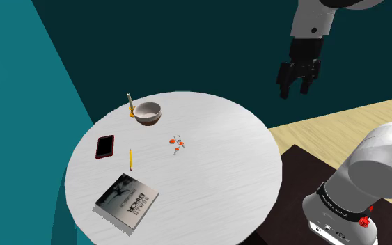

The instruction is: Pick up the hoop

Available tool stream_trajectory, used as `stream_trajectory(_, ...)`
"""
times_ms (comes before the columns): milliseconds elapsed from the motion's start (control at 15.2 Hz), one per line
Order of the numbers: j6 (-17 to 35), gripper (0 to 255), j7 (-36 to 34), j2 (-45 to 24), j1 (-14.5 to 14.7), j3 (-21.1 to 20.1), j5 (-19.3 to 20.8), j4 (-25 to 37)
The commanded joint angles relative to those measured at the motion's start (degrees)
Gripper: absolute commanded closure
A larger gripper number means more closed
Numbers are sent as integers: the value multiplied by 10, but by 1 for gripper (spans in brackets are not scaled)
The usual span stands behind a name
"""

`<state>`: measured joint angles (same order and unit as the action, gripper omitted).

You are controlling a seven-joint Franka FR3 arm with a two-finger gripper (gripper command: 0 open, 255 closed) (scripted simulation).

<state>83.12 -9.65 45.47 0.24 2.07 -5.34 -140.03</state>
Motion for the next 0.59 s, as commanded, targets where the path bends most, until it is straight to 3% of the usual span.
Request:
stream_trajectory(0,0,0,0,0,0,0,0,0)
stream_trajectory(528,180,0,-10,-102,25,-43,-25,-44)
